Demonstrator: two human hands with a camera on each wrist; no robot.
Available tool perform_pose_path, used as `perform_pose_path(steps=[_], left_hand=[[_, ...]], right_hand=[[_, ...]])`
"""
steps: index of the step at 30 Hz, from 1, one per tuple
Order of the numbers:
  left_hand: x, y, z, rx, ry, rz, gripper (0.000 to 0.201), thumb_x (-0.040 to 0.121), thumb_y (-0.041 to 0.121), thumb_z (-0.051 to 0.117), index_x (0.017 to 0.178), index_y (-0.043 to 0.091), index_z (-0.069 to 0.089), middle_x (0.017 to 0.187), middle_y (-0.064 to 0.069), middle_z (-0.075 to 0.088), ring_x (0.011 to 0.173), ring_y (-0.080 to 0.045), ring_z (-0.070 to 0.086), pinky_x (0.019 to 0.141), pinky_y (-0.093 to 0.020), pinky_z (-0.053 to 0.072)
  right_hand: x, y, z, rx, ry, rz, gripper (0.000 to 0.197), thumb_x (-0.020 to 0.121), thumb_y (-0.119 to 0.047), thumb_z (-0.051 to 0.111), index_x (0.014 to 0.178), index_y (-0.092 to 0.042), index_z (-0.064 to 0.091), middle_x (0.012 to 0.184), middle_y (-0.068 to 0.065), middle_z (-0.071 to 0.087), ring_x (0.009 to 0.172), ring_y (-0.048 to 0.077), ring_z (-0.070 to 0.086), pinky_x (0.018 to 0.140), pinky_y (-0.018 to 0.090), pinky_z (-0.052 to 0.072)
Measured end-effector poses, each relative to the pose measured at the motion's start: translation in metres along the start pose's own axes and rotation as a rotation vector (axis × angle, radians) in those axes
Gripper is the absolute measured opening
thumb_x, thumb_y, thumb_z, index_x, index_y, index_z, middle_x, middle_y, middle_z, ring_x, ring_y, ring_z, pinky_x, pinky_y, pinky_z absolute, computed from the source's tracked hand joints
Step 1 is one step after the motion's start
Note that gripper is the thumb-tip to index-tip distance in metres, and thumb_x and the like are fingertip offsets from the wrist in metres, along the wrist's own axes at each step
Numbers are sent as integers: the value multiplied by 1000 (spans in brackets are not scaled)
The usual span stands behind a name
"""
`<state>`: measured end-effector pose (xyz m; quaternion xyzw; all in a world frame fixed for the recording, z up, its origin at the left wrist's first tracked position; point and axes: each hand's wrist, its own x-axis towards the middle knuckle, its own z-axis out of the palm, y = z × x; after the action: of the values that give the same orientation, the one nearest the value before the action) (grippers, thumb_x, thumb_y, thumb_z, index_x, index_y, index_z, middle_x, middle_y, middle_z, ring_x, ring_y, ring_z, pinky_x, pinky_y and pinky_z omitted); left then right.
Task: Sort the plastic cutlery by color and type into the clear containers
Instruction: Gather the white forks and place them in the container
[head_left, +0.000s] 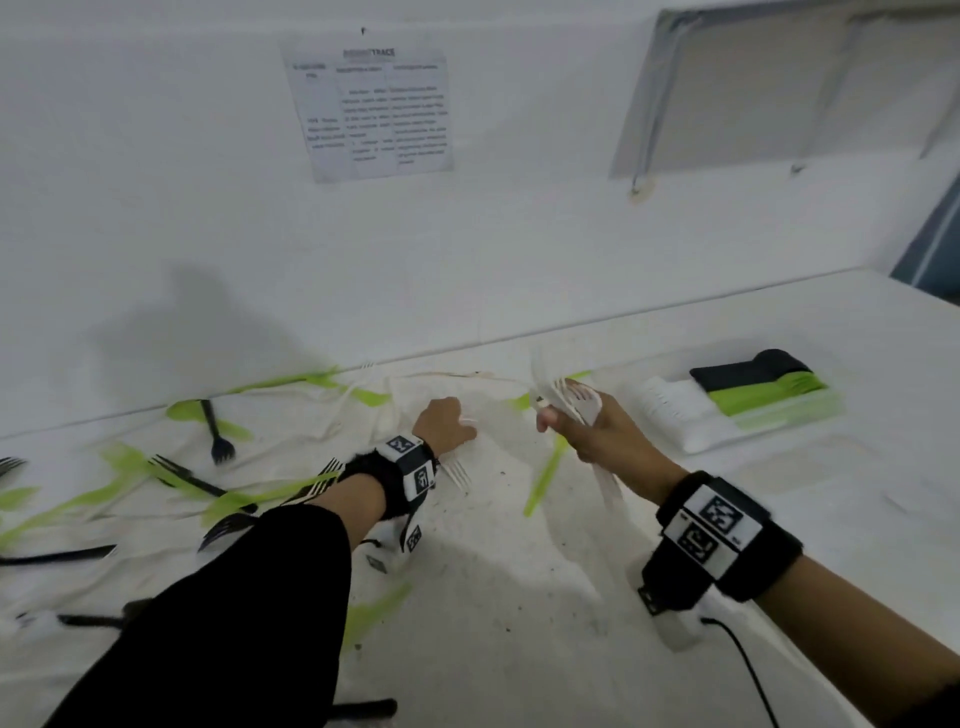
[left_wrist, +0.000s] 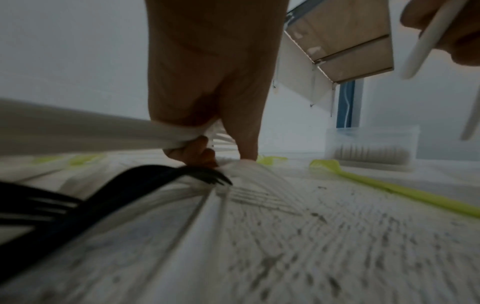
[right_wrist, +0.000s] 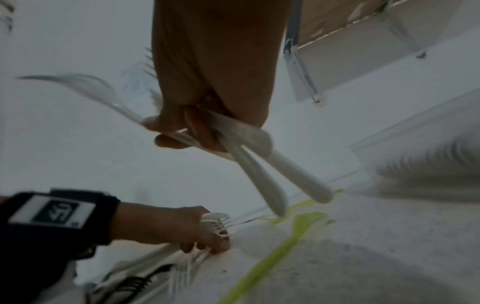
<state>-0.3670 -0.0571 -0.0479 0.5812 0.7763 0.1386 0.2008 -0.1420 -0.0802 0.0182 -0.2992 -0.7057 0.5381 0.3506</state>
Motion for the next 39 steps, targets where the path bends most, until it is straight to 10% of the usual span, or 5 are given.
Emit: perform_pose_path(steps=[6, 10, 16, 32, 39], left_hand=[[-8, 1, -34, -368, 110, 65, 29, 88, 29, 53, 89, 4, 69, 108, -15, 65, 112, -29, 56, 76, -23, 40], [-29, 0, -74, -681, 245, 184, 19, 96, 1, 41, 93, 4, 59, 74, 4, 72, 62, 8, 60, 62, -15, 40], [-68, -16, -121, -1071, 200, 304, 14, 98, 5, 41, 98, 12, 54, 82, -5, 54, 57, -11, 62, 63, -24, 52], [-96, -75, -140, -762, 264, 71, 8, 94, 9, 51, 91, 11, 58, 74, 1, 52, 56, -6, 51, 48, -16, 43], [-83, -90, -117, -339, 199, -16, 42, 57, 55, 60, 67, 14, 58, 61, 8, 54, 49, 3, 46, 50, -17, 31]], right_hand=[[29, 3, 14, -45, 217, 264, 28, 98, -25, 42, 78, -15, 59, 51, -5, 62, 34, 4, 37, 40, 18, 32], [60, 13, 25, -505, 150, 212, 29, 92, -27, 47, 76, -5, 57, 61, 5, 55, 56, 19, 50, 59, 29, 37], [99, 29, 53, -801, -136, 190, 31, 88, -38, 59, 85, -7, 54, 81, 7, 54, 62, 20, 49, 54, 29, 35], [130, 55, 126, -1080, -558, -100, 38, 81, -27, 69, 117, -18, 62, 124, 7, 47, 112, 24, 49, 75, 26, 33], [131, 56, 111, -500, -200, -107, 18, 76, -24, 76, 87, -14, 66, 89, 4, 59, 89, 17, 56, 73, 23, 33]])
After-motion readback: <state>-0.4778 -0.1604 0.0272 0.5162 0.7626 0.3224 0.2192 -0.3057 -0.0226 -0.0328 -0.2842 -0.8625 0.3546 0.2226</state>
